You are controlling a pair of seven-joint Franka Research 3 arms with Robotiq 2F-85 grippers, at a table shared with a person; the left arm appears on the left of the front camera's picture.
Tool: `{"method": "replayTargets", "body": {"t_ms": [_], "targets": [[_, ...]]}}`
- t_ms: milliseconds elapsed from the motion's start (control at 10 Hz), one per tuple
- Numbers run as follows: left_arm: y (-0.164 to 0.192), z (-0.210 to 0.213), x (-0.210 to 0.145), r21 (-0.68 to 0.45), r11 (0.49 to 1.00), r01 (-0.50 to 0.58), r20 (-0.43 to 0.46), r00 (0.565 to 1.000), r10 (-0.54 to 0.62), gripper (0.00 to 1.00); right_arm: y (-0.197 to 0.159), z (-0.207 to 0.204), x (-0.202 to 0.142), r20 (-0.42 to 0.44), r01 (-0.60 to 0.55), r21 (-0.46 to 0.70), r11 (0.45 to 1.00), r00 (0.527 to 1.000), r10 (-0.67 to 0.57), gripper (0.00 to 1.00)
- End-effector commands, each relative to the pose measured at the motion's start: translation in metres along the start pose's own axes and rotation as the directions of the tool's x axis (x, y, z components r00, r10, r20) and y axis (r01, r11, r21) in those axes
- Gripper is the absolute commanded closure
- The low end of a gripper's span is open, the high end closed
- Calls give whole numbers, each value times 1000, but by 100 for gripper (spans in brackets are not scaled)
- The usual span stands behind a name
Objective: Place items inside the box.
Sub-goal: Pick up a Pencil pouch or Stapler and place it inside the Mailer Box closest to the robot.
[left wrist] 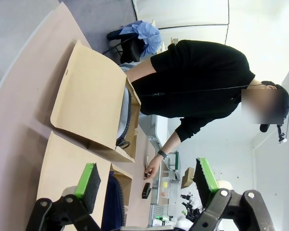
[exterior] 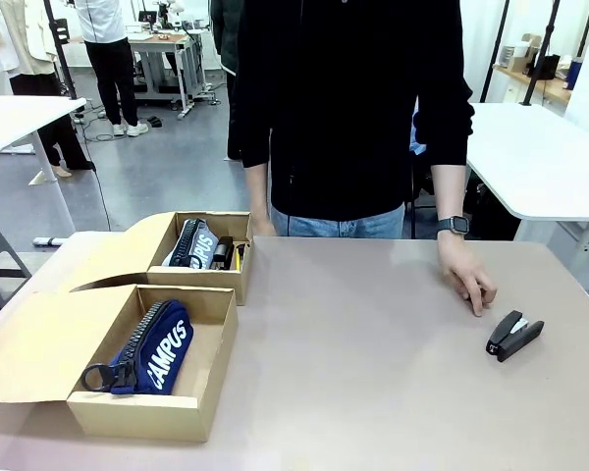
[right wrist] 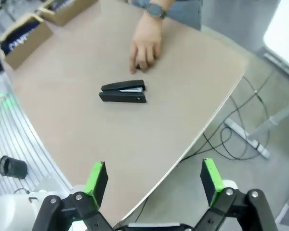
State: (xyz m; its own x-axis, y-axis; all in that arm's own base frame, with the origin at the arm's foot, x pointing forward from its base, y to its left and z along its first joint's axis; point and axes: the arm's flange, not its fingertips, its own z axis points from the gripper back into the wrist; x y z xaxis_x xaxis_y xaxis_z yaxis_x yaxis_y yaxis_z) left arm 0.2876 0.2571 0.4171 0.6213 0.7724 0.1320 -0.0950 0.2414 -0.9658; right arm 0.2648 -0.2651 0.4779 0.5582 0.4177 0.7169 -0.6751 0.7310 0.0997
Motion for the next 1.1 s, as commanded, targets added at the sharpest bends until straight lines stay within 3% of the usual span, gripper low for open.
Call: {"method": "replayTargets", "body": {"t_ms": [0,200,300,400,500,600,700,800,900,1000], "targets": [[0,1,-1,-19,1000,8,2,1000,-8,0,-1,13,-17,18,51,-28,998,999,-50,0],[0,1,-1,-19,1000,8,2,1000,-8,0,8,-3,21,-58,-106,-11,994,993,105,0],[0,1,-1,-19,1000,8,2,1000,-8,0,15,-20,44,-112,-201,23,979,973,202,0],[0,1,-1,-19,1000,8,2,1000,-8,0,24,-47,70,-129,-354,103,929,922,366,0],[0,1,-1,-19,1000,8,2,1000,-8,0,35,-89,97,-173,-499,246,831,821,544,0],[0,1,-1,-19,1000,8,2,1000,-8,0,43,-128,113,-197,-570,378,730,721,665,0],[0,1,-1,-19,1000,8,2,1000,-8,0,51,-160,121,-240,-622,444,645,611,754,0],[0,1,-1,-19,1000,8,2,1000,-8,0,62,-185,122,-226,-658,520,545,509,830,0],[0,1,-1,-19,1000,8,2,1000,-8,0,71,-213,118,-230,-637,611,470,426,875,0],[0,1,-1,-19,1000,8,2,1000,-8,0,78,-227,116,-340,-664,565,490,353,871,0]]}}
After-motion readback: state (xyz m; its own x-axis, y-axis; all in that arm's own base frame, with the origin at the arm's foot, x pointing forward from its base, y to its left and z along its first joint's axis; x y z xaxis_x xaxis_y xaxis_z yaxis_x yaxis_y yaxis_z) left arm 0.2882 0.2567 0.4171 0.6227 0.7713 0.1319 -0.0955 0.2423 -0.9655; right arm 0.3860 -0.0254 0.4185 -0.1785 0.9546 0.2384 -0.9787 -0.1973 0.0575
